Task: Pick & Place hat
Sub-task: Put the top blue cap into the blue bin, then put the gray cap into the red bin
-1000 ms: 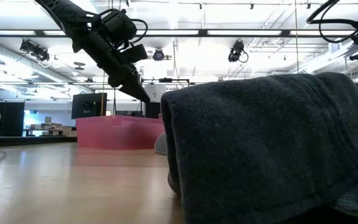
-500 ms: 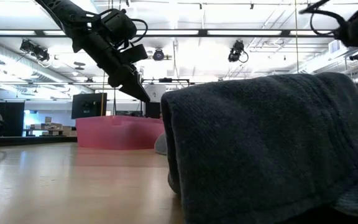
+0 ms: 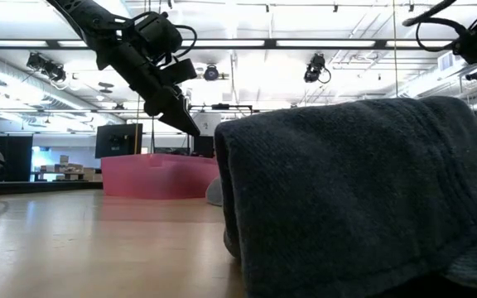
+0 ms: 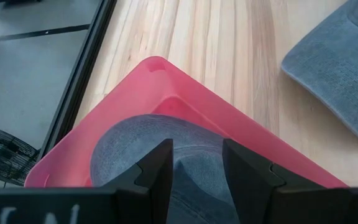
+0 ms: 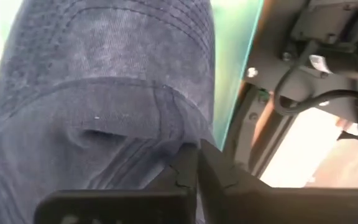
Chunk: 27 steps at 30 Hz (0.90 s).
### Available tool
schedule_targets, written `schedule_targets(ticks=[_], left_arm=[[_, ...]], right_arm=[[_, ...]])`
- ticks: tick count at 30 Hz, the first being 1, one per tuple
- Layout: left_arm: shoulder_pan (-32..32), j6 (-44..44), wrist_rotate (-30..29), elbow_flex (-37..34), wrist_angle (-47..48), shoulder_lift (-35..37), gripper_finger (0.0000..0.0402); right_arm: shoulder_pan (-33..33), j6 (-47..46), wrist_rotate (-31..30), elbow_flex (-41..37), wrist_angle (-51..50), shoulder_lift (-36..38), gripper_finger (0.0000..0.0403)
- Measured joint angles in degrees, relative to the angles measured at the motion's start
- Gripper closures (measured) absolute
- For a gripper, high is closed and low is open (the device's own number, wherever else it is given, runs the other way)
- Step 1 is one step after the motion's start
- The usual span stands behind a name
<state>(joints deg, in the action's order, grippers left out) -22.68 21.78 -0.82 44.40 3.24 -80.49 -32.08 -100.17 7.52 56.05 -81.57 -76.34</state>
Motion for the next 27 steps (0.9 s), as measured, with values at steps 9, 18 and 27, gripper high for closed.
schedule_targets(ticks=[9,18,27], left_arm=[[0.0,-0.1,0.0,0.0,0.0,0.0,0.0259],[0.0,-0.2,0.0,0.0,0.0,0.0,0.0259],[0.0,-0.2,0.0,0.0,0.0,0.0,0.0259]], right_arm=[[0.1,0.2,-3.3,0.0,2.9,0.0,0.0379],[1.4,3.3,-2.1,0.0,3.0,0.0,0.0343],[3.4,10.4,-1.3,0.0,2.9,0.0,0.0296]])
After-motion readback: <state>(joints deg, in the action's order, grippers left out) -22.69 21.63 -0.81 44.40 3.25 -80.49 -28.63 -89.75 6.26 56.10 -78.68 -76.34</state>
